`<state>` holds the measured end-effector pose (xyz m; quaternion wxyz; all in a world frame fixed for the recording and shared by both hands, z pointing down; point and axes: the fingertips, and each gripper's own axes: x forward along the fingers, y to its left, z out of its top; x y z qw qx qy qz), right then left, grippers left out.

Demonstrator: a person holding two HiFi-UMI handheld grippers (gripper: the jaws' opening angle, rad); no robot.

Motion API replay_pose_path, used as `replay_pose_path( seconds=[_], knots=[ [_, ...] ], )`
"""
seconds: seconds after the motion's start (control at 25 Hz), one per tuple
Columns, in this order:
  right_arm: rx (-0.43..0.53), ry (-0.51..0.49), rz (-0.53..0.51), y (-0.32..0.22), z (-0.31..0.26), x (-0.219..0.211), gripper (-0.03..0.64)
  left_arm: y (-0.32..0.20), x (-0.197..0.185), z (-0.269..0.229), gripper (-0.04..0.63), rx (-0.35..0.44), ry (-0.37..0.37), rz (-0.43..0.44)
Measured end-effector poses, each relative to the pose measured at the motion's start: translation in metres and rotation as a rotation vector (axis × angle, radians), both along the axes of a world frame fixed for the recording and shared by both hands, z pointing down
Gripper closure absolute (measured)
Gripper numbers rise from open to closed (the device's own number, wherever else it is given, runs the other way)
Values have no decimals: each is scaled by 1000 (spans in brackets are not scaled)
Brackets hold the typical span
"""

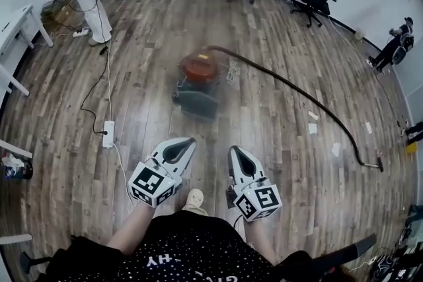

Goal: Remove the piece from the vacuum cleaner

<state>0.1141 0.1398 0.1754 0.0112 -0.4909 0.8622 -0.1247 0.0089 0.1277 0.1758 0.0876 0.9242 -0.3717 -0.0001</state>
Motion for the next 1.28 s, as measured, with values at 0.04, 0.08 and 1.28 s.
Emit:
replay_pose_path(
  seconds=[0.04,0.08,1.28],
  knots=[
    [-4,0,-3,-5,2,3,604,-5,2,2,584,-6,2,-7],
    [-5,0,-5,-10,4,7,604,-9,4,4,584,-10,3,-13],
    [-54,-22,-23,-228,15,24,604,-232,5,11,584,-58,-8,-62]
  ],
)
